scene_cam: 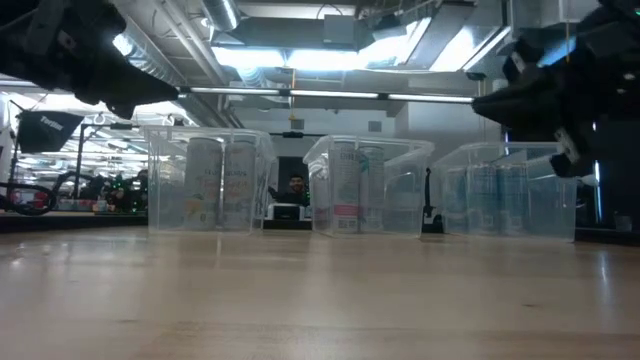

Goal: Sort soda cans
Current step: Return to Home Position

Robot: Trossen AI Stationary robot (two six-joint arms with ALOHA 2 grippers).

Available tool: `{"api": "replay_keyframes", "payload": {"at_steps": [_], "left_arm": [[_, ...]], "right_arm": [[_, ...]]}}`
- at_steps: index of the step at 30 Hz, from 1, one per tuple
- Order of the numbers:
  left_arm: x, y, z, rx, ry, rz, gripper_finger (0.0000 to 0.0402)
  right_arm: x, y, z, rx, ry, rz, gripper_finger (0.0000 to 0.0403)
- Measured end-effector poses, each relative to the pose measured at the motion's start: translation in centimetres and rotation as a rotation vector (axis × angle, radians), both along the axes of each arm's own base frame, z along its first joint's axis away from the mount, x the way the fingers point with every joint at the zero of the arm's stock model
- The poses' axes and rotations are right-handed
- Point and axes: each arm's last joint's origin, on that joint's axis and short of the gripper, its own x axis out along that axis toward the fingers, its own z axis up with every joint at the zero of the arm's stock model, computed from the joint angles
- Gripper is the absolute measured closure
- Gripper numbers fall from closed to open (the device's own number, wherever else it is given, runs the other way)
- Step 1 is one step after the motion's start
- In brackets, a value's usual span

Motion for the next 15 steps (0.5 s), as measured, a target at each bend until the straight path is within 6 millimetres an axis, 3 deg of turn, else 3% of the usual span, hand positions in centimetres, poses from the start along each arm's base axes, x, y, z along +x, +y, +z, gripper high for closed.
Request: {"api": "replay_keyframes", "payload": {"at_steps": [2,7,15], "left_arm": [[-0.5,0.3,-0.5,0.0,-0.011,0.007,0.0397],[-1.7,1.1,-1.4,0.018,-0.054,0.035,0.0397],[-3.5,2.2,-1.1,0.049,-0.104,-0.023,0.0397]], "right_arm": [[-0.6,0.0,-0.5,0.006,-0.007,0.006,0.0378],[-1.3,0.1,0.4,0.017,-0.092,0.021,0.0378],[-2.2,0.4,0.4,-0.005,-0.085,0.094,0.0378]]}}
